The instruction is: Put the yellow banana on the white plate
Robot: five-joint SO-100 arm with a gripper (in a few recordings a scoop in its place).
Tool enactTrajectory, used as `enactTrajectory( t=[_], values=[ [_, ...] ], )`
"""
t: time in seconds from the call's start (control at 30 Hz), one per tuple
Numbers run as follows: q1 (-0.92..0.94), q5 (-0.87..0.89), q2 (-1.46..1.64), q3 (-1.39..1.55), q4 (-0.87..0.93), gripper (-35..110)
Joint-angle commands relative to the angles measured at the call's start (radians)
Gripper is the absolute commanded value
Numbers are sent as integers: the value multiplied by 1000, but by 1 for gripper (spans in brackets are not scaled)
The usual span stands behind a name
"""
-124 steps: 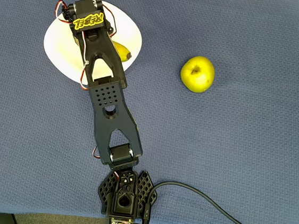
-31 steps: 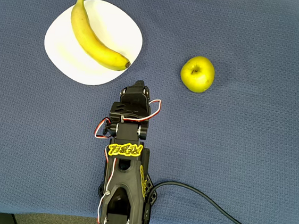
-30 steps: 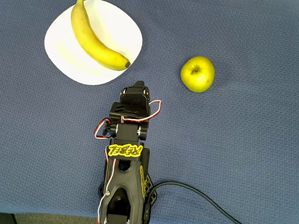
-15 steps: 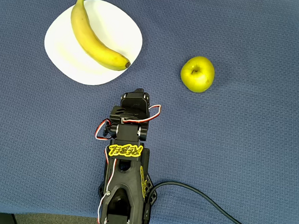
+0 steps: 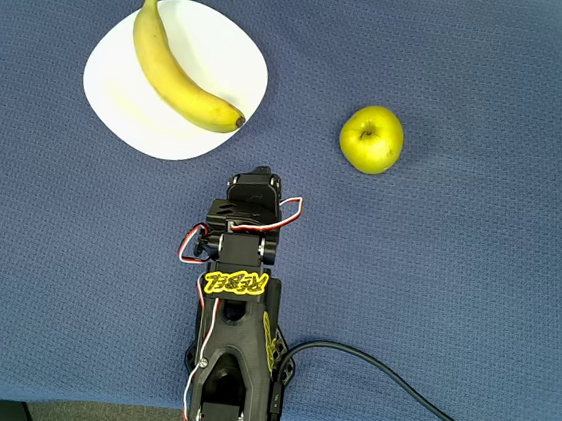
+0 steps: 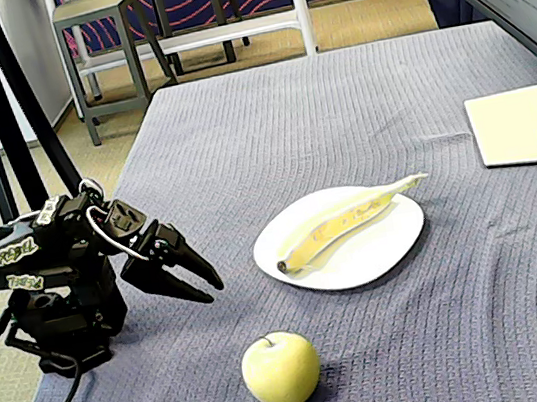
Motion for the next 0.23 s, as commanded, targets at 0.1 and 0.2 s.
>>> enactTrajectory(
  t=[0.1,0.2],
  values=[
    [-6,0,5,-5,-2,0],
    [-5,5,5,-5,-2,0]
  ],
)
